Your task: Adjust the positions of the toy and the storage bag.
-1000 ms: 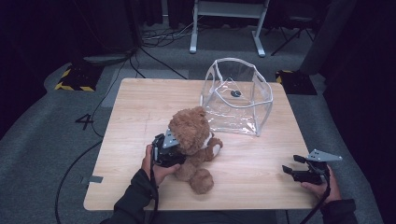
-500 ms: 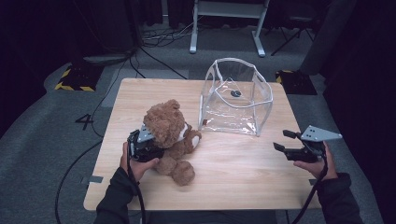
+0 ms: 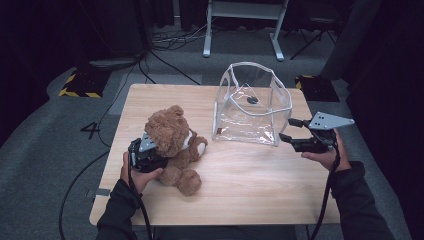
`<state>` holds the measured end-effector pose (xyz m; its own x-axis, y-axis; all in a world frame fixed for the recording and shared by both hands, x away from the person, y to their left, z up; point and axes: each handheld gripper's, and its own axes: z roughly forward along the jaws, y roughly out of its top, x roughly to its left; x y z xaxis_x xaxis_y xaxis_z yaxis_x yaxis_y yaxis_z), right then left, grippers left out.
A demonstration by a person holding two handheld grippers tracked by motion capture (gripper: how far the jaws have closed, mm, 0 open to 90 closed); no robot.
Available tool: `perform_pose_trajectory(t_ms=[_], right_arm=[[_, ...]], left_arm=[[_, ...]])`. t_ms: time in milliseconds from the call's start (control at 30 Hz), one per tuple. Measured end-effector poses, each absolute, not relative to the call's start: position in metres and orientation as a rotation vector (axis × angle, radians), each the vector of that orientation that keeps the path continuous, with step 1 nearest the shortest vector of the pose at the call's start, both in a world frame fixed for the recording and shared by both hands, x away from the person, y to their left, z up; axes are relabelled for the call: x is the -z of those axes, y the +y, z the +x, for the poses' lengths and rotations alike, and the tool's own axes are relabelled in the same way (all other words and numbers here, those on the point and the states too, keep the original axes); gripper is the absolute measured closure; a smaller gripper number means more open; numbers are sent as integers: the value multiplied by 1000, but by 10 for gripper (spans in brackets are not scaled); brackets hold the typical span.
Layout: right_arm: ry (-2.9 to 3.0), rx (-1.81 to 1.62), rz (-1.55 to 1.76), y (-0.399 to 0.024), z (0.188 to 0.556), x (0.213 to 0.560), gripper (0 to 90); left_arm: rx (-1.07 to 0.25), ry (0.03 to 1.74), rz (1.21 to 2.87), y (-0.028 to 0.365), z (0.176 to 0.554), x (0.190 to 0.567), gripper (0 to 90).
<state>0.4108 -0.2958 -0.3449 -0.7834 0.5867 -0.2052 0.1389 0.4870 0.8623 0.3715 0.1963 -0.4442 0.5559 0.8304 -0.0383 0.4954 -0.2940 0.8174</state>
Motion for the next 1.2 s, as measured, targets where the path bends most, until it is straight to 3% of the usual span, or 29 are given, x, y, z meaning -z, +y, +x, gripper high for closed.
perform_pose_trajectory(t_ms=[67, 133, 633, 967, 1100, 1133, 1200], right_arm=[[2255, -1239, 580, -289, 413, 341, 366], [2259, -1255, 563, -284, 416, 338, 364], [2297, -1257, 495, -233, 447, 322, 380], [2378, -1203, 501, -207, 474, 333, 413], [2405, -1184, 534, -203, 484, 340, 457], [2421, -1154, 548, -202, 490, 345, 516], [2424, -1151, 554, -202, 491, 346, 518]], left_arm=[[-511, 1075, 1946, 195, 371, 445, 447], [-528, 1035, 2049, 201, 372, 442, 445], [-510, 1027, 2027, 201, 372, 444, 436], [-503, 1026, 2021, 201, 372, 444, 434], [-499, 1024, 2015, 200, 372, 445, 433], [-503, 1014, 2035, 200, 372, 444, 432], [-501, 1018, 2025, 200, 372, 444, 432]])
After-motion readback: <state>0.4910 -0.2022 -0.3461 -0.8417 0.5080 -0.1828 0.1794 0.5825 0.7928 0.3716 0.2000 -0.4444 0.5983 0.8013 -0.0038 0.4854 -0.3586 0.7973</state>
